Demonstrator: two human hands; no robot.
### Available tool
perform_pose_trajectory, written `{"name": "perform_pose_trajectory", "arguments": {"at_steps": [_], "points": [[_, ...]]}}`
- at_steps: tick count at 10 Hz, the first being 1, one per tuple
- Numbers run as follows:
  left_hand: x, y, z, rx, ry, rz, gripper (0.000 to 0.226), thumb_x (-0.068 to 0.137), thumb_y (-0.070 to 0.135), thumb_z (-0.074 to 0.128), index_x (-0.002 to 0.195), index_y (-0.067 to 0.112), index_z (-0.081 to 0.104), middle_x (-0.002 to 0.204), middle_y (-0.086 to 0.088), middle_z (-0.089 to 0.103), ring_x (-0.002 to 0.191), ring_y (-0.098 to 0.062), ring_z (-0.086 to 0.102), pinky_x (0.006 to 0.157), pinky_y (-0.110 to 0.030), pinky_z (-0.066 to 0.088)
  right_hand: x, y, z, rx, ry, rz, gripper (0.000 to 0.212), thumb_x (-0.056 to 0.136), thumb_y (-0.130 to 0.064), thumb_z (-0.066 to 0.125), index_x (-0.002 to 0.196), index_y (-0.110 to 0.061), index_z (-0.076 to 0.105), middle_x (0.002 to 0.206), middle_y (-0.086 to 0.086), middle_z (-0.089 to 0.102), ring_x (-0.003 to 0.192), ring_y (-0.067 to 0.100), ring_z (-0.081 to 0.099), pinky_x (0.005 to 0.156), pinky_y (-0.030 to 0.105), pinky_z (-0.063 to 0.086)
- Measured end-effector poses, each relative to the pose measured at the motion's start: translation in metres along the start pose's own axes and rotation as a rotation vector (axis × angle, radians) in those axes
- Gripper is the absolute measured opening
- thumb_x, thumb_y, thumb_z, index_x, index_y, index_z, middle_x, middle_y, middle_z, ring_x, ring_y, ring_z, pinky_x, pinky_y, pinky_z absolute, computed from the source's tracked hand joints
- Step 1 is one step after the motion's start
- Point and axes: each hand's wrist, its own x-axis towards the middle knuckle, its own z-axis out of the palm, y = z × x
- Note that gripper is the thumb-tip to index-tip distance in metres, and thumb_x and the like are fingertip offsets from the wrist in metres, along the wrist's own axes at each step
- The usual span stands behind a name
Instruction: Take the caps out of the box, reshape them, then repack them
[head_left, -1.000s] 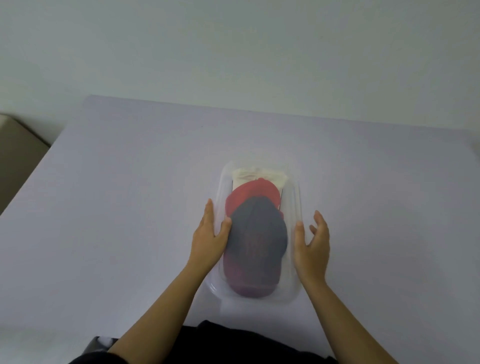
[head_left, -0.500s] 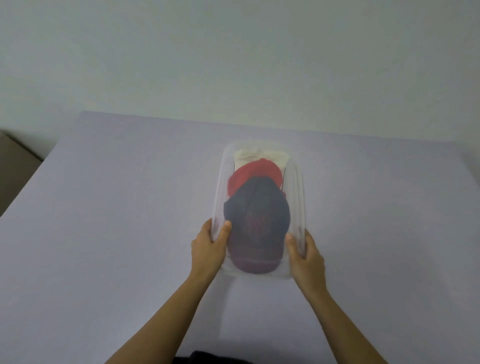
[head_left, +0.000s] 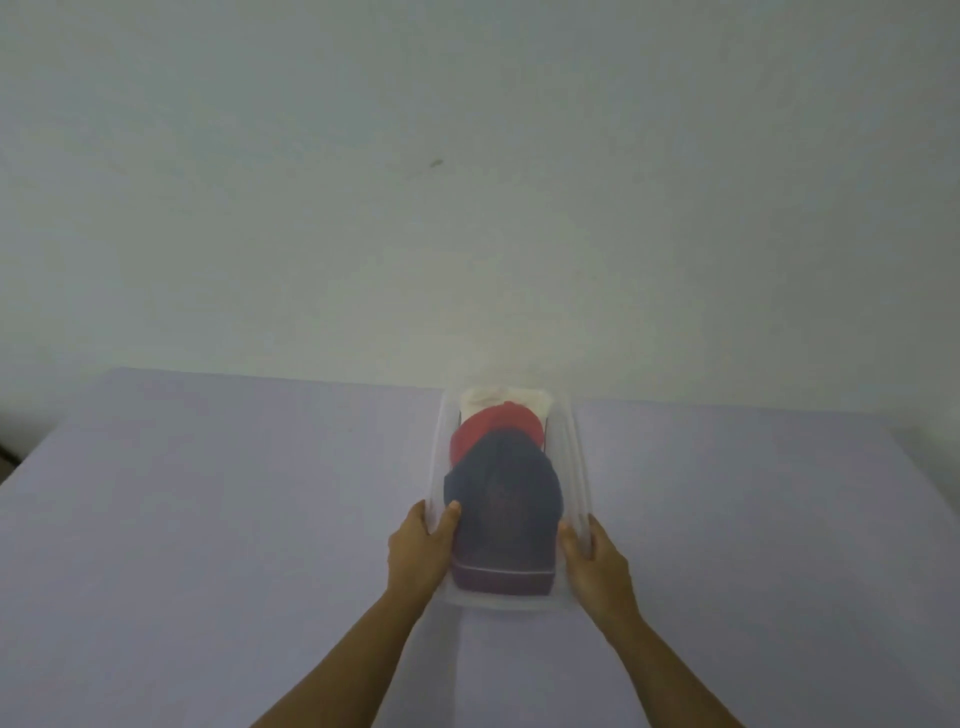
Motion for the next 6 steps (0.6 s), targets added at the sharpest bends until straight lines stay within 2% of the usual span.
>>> {"name": "perform_pose_trajectory", "arguments": {"at_steps": [2,3,4,5,6], "points": [[0.028,0.012,0.01,0.048,0.001,0.012,0.054,0.093,0.049,0.045,0.128,0.008,0.049,0.121,-0.009,0.059,0.106,-0.028,0.057,0.094,-0.038,0.046,0.03,-0.005,0.002,-0.031,0.015,-0.014,0.066,0.093,-0.05,0.044,0.147,-0.016,0.027,0.148,0.011,0.04,0.136,0.031,0.038,0.113,0.04,0.03],[0.035,0.02,0.011,0.108,-0.027,-0.004,0.055,0.094,0.048,0.043,0.129,0.006,0.046,0.123,-0.011,0.058,0.095,-0.022,0.052,0.093,-0.039,0.047,0.039,-0.013,0.0,-0.061,-0.02,-0.031,0.068,0.094,-0.049,0.043,0.148,-0.013,0.024,0.148,0.013,0.039,0.135,0.031,0.038,0.111,0.038,0.03],[0.038,0.023,0.01,0.158,-0.052,-0.003,0.058,0.094,0.048,0.043,0.132,0.004,0.042,0.129,-0.014,0.056,0.101,-0.025,0.054,0.096,-0.04,0.046,0.041,-0.015,-0.003,-0.086,-0.057,-0.037,0.07,0.094,-0.049,0.042,0.148,-0.011,0.019,0.15,0.014,0.035,0.136,0.031,0.037,0.111,0.039,0.029],[0.028,0.026,0.003,0.227,-0.01,0.056,0.071,0.095,0.047,0.043,0.148,0.004,0.021,0.15,-0.015,0.035,0.135,-0.033,0.039,0.109,-0.041,0.035,0.03,-0.022,-0.007,-0.145,0.008,-0.079,0.075,0.094,-0.049,0.041,0.149,-0.008,0.013,0.154,0.013,0.026,0.141,0.029,0.028,0.114,0.04,0.025],[0.009,0.026,-0.003,0.266,0.065,0.143,0.067,0.097,0.043,0.039,0.15,0.008,0.016,0.155,-0.011,0.027,0.141,-0.028,0.03,0.113,-0.039,0.029,0.013,-0.029,-0.007,-0.177,0.087,-0.125,0.071,0.095,-0.047,0.039,0.149,-0.007,0.014,0.155,0.013,0.023,0.142,0.028,0.024,0.115,0.039,0.022]]}}
